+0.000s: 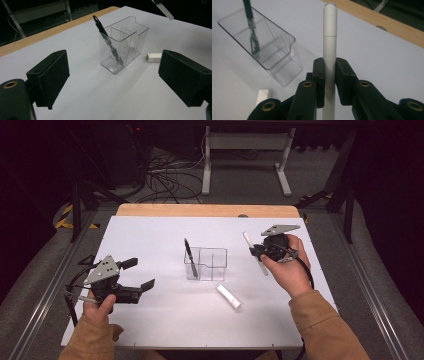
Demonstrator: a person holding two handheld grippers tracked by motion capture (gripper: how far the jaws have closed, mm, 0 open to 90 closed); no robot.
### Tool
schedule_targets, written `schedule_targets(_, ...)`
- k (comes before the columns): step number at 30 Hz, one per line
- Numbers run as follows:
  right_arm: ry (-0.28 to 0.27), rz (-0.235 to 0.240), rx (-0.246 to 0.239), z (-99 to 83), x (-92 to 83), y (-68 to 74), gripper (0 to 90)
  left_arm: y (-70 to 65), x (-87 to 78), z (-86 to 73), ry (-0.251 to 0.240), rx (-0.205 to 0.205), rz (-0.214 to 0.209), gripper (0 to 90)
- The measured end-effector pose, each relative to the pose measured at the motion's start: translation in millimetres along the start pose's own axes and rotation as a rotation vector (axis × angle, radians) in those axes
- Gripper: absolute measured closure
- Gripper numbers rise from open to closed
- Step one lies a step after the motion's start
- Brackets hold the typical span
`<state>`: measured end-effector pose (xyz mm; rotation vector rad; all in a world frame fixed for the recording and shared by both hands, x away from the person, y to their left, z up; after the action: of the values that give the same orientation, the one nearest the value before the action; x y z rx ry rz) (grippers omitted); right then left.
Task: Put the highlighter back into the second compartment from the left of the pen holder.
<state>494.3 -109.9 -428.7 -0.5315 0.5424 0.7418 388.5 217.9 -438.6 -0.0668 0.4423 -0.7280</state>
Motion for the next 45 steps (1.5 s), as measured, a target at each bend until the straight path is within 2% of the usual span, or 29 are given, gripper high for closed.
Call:
schedule_targets(6, -0.131, 0.007, -0.025, 22.0, -5.9, 3.6, 79.1, 0.4, -1.5, -0.3, -0.006, -0.010, -0.001, 10.4)
schedule_targets(14, -0.233, 0.044, -0.055, 41.3, -9.7, 10.8, 79.1, 1.2, -3.2, -0.8, -0.008, -0.007, 0.000, 10.4)
schedule_targets(20, -0.328, 0.058, -0.109, 56.6, -10.7, 17.8, 79.1, 2.2, -3.6, -0.3, -0.014, -0.003, 0.003, 10.4)
schedule_targets(27, -0.423, 0.080, -0.110, 70.8, -13.1, 23.6, 79.1, 1.2, -4.0, -0.7, -0.014, -0.015, -0.004, 10.4)
schedule_targets(32, -0.470, 0.086, -0.121, 78.1, -12.4, 27.5, 79.0, 1.4, -4.1, -0.7, -0.014, -0.016, -0.005, 10.4)
schedule_targets(37, -0.496, 0.081, -0.107, 83.6, -9.5, 29.0, 79.1, 1.8, -4.0, -0.6, -0.014, -0.010, -0.004, 10.4)
schedule_targets(39, -0.512, 0.087, -0.092, 86.4, -8.6, 30.1, 79.1, 1.3, -4.1, -0.6, -0.015, -0.015, -0.006, 10.4)
schedule_targets(45, -0.545, 0.103, -0.088, 93.0, -6.1, 34.4, 79.1, 1.3, -4.6, -0.6, -0.016, -0.017, -0.008, 10.4)
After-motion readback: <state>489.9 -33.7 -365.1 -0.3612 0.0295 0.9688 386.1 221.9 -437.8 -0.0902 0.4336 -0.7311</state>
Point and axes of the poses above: each handheld gripper's, and its own axes: x roughly forward along the jaws, z roughly out of its top, y roughly to its left, the point moved 10 cm from there along x, roughly forward along the jaws, and after that the axes turned 15 degrees about -x, right-handed, at the moved point
